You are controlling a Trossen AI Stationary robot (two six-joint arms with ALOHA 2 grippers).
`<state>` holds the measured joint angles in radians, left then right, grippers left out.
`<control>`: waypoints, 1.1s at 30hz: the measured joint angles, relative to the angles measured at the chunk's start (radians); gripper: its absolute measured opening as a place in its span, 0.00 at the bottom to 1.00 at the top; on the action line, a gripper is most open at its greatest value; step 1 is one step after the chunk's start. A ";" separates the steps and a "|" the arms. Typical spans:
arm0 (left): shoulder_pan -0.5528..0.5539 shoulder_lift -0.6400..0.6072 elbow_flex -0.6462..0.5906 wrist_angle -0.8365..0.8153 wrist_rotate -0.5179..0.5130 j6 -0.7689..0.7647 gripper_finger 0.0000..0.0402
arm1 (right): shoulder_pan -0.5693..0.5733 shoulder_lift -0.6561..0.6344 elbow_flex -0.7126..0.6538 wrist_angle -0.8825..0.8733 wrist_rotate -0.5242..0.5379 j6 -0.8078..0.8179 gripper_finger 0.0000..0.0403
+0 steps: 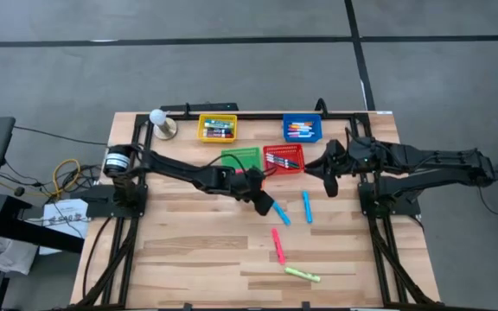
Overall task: Pick & Place Markers
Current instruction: Put the large orange highlighter pen into the green bin
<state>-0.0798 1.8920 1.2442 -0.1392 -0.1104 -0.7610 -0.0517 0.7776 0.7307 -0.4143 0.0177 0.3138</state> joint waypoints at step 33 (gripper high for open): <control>-0.012 0.130 -0.001 -0.065 -0.171 -0.190 0.38 | 0.039 0.000 0.000 -0.012 -0.002 0.000 0.18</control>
<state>-0.0914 2.0222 1.2434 -0.2040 -0.2816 -0.9508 -0.0124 0.7773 0.7311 -0.4263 0.0161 0.3134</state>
